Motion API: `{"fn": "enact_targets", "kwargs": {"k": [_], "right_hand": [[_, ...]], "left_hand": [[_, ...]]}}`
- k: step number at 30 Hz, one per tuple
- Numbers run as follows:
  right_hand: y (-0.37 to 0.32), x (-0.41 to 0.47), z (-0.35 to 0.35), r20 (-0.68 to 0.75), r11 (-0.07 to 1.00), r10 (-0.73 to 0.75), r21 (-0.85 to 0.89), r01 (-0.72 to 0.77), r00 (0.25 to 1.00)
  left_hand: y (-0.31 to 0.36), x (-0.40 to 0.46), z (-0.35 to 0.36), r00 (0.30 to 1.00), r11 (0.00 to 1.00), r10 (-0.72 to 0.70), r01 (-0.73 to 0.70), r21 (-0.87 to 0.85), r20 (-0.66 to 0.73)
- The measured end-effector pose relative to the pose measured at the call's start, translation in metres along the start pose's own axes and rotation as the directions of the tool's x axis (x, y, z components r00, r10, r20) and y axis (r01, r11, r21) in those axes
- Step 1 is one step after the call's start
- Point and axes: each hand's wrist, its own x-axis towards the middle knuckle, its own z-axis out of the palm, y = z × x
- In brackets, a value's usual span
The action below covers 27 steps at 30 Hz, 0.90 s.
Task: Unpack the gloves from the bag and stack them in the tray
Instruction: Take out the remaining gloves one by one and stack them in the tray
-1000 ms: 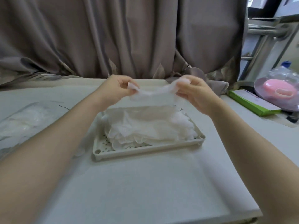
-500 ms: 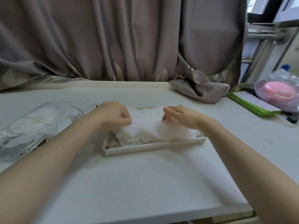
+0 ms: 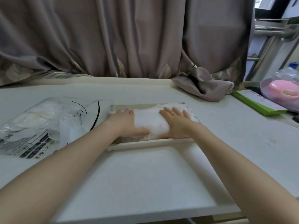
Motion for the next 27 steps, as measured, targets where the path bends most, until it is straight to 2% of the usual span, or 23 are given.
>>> {"fn": "enact_targets", "kwargs": {"k": [2, 4, 10, 14, 16, 18, 19, 21, 23, 25, 27], "right_hand": [[0.006, 0.0, 0.001, 0.036, 0.997, 0.068, 0.025, -0.069, 0.997], [0.009, -0.001, 0.002, 0.052, 0.989, 0.12, 0.081, -0.124, 0.991], [0.022, 0.0, -0.004, 0.03, 0.97, 0.195, 0.139, -0.197, 0.98], [0.026, 0.005, -0.013, -0.019, 0.968, 0.25, 0.03, -0.25, 0.968], [0.013, 0.002, -0.022, -0.039, 0.981, 0.178, 0.08, -0.174, 0.983], [-0.011, -0.003, -0.038, -0.108, 0.959, 0.016, 0.283, 0.015, 0.994], [-0.026, -0.005, -0.045, -0.197, 0.925, -0.071, 0.353, 0.138, 0.978], [-0.06, -0.007, -0.05, -0.409, 0.864, -0.202, 0.354, 0.358, 0.89], [-0.096, -0.006, -0.046, -0.528, 0.814, -0.267, 0.324, 0.482, 0.806], [-0.132, -0.004, -0.039, -0.521, 0.759, -0.336, 0.343, 0.553, 0.785], [-0.162, -0.001, -0.032, -0.432, 0.737, -0.4, 0.372, 0.564, 0.808]], "left_hand": [[-0.003, -0.002, 0.009, 0.995, 0.994, -0.094, 0.096, -0.061, 0.04], [-0.004, -0.001, 0.018, 0.992, 0.988, -0.125, 0.127, -0.086, 0.023], [0.002, 0.018, 0.018, 0.993, 0.975, -0.079, 0.059, -0.215, -0.09], [0.015, 0.029, 0.008, 0.992, 0.943, -0.064, 0.025, -0.333, -0.107], [0.016, 0.024, 0.002, 0.993, 0.918, -0.04, -0.008, -0.396, -0.113], [0.007, 0.013, -0.004, 0.982, 0.893, -0.017, -0.07, -0.445, -0.189], [-0.001, 0.007, -0.008, 0.968, 0.854, 0.003, -0.133, -0.502, -0.252], [-0.019, -0.01, -0.018, 0.914, 0.731, 0.012, -0.285, -0.62, -0.406], [-0.039, -0.029, -0.029, 0.814, 0.685, -0.059, -0.389, -0.616, -0.578], [-0.065, -0.044, -0.033, 0.72, 0.708, -0.155, -0.397, -0.585, -0.677], [-0.088, -0.05, -0.027, 0.699, 0.679, -0.249, -0.368, -0.636, -0.671]]}}
